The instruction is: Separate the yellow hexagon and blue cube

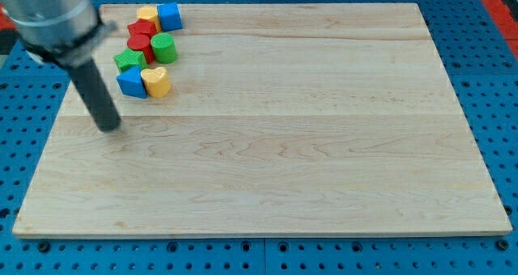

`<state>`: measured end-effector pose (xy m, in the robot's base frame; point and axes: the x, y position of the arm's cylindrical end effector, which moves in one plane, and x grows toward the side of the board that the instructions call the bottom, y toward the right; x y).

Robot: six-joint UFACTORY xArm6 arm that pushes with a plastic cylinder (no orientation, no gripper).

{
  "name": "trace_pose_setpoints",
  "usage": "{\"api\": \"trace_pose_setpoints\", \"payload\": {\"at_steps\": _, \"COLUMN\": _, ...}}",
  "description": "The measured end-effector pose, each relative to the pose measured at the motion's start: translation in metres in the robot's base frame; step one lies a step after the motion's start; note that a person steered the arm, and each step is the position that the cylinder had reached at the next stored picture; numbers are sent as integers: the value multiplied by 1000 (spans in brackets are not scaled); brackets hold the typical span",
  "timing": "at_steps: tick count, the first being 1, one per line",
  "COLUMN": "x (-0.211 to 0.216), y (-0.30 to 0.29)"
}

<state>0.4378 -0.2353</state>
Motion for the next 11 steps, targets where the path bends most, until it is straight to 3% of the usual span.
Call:
{"api": "trace_pose_setpoints", "payload": {"at_steps": 1, "x": -59, "y": -54}}
{"api": "trace_pose_setpoints", "payload": {"at_steps": 2, "x": -89, "y": -70}}
{"api": "trace_pose_setpoints", "payload": {"at_steps": 4, "x": -179, "y": -42}}
{"api": "trace_pose_setpoints", "payload": {"at_steps": 9, "x": -219, "y": 46}}
{"api": "trace_pose_setpoints", "payload": {"at_steps": 11, "x": -219, "y": 148}}
